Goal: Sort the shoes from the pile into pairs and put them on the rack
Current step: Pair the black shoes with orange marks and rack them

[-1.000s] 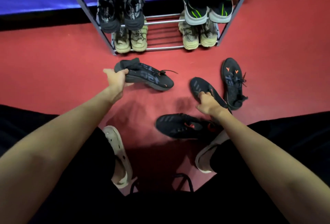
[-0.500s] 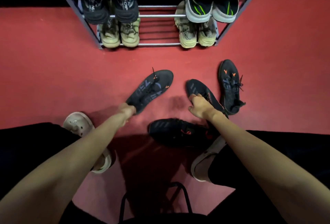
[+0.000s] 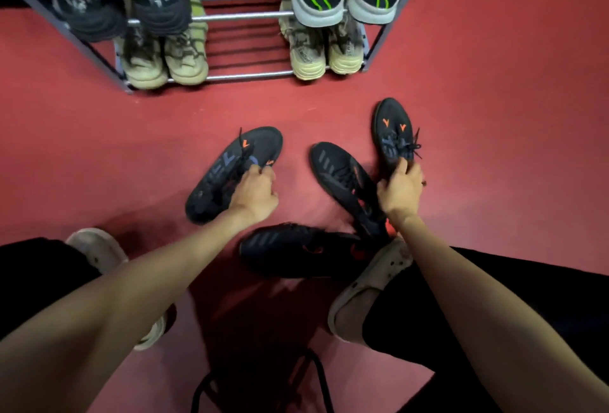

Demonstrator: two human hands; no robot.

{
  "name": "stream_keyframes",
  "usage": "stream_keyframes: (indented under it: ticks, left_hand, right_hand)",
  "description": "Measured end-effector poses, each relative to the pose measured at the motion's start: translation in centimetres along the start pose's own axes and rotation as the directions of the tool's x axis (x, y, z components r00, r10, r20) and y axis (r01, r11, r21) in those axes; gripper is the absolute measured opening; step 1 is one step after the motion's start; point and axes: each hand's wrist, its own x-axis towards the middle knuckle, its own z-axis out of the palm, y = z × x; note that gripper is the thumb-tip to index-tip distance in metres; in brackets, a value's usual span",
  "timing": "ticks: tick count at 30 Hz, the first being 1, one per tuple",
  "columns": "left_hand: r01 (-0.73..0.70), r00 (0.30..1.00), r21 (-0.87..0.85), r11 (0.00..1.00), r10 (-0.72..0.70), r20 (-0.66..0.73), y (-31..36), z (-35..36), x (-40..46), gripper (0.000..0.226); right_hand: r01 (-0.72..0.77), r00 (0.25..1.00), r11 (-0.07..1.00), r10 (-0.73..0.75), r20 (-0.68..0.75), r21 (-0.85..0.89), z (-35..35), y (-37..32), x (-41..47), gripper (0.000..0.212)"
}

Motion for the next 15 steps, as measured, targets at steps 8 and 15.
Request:
stream_keyframes:
  ticks: [8,15]
  left_hand:
    - [-0.04,0.997,0.071,0.997,0.036,0.063,5.1,2.8,3.2,0.037]
    - [-0.02,1.0,0.156,0.988,0.017,0.022,3.0,2.2,3.7,0.044]
  right_hand:
    - [-0.231,0.955,0.973,0.224,0.196,0.014,1.5,3.7,4.6,0.108]
    - [-0.239,0.971,0.962,0.24,0.01,0.133,0.4,0.8,4.2,0.105]
